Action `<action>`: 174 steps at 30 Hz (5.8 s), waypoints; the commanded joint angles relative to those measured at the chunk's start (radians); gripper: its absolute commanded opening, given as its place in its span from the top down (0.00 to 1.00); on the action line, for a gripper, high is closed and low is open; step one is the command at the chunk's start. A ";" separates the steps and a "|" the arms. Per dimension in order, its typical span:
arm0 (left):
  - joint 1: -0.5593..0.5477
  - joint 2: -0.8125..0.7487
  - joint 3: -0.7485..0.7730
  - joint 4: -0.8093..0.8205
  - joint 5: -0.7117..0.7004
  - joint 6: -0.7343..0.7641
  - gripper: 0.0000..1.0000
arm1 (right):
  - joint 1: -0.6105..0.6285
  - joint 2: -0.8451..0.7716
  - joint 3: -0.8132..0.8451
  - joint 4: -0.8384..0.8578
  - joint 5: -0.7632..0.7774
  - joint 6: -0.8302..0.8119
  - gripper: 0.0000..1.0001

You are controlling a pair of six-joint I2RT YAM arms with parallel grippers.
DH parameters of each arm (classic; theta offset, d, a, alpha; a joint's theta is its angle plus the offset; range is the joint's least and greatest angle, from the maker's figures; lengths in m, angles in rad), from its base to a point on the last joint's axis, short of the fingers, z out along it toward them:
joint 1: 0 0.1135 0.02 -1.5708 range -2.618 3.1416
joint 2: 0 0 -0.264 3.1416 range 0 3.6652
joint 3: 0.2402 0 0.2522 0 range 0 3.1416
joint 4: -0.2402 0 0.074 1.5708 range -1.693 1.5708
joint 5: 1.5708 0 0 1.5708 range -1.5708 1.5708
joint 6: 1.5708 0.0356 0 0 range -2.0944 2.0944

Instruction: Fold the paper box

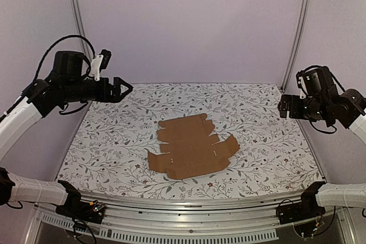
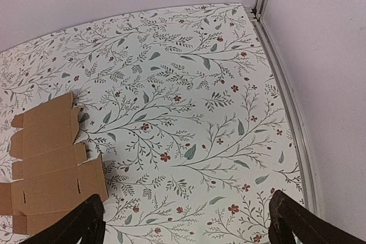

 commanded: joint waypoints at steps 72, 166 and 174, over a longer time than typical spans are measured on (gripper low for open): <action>0.005 -0.149 -0.210 -0.122 0.209 -0.082 0.00 | 0.714 0.679 -0.617 1.228 0.090 1.269 0.33; -0.063 0.378 0.525 -0.273 0.269 0.219 0.00 | 0.150 0.944 0.961 -0.475 -0.791 -0.566 1.00; -0.110 0.492 0.532 -0.181 0.255 0.284 0.00 | 0.131 1.081 1.083 -0.539 -0.783 -0.592 1.00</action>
